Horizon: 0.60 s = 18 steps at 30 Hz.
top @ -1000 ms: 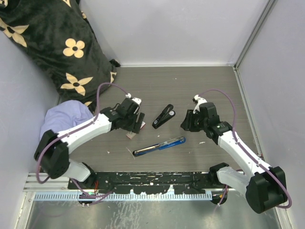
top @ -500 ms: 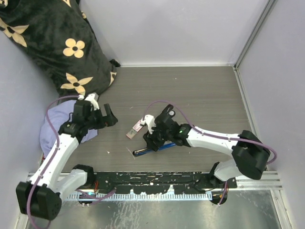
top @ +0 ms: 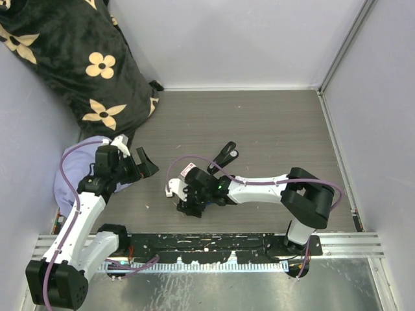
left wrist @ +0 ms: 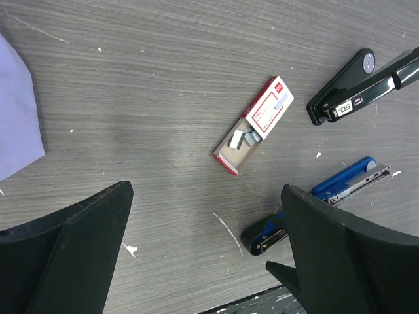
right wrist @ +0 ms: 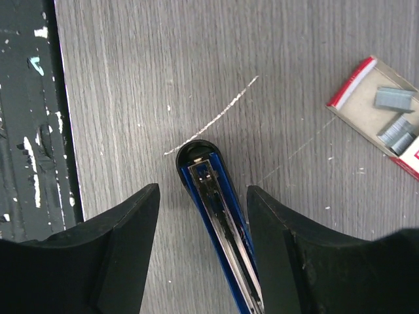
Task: Load the staples into the stapler
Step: Close the stapler at the center of the board.
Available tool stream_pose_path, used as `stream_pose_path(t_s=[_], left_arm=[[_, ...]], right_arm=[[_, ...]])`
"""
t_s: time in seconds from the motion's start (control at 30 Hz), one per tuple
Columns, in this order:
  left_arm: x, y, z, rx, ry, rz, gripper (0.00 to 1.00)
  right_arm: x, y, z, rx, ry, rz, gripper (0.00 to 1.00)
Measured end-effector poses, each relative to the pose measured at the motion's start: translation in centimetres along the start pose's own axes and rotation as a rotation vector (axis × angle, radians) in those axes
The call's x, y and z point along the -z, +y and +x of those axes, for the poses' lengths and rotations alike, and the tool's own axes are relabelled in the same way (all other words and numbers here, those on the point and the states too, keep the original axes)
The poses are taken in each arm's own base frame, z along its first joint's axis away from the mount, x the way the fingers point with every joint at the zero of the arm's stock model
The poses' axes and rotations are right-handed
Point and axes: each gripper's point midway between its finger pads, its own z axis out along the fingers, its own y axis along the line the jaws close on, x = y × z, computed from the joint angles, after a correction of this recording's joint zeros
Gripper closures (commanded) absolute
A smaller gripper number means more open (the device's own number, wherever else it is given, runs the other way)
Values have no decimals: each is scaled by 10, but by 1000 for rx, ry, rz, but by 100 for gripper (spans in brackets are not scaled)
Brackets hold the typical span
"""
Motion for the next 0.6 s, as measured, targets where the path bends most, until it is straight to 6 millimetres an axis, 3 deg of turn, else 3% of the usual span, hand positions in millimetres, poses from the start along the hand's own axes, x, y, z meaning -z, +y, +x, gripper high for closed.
stream_pose_path(t_s=[0.4,0.6], left_arm=[[-12,9,15,43,-9,6,1],[-17,7,12,28,-34,33,1]], right_arm=[[-21,-1,14,164,52,-2,43],[-29,-3,7,211,40,-17,75]])
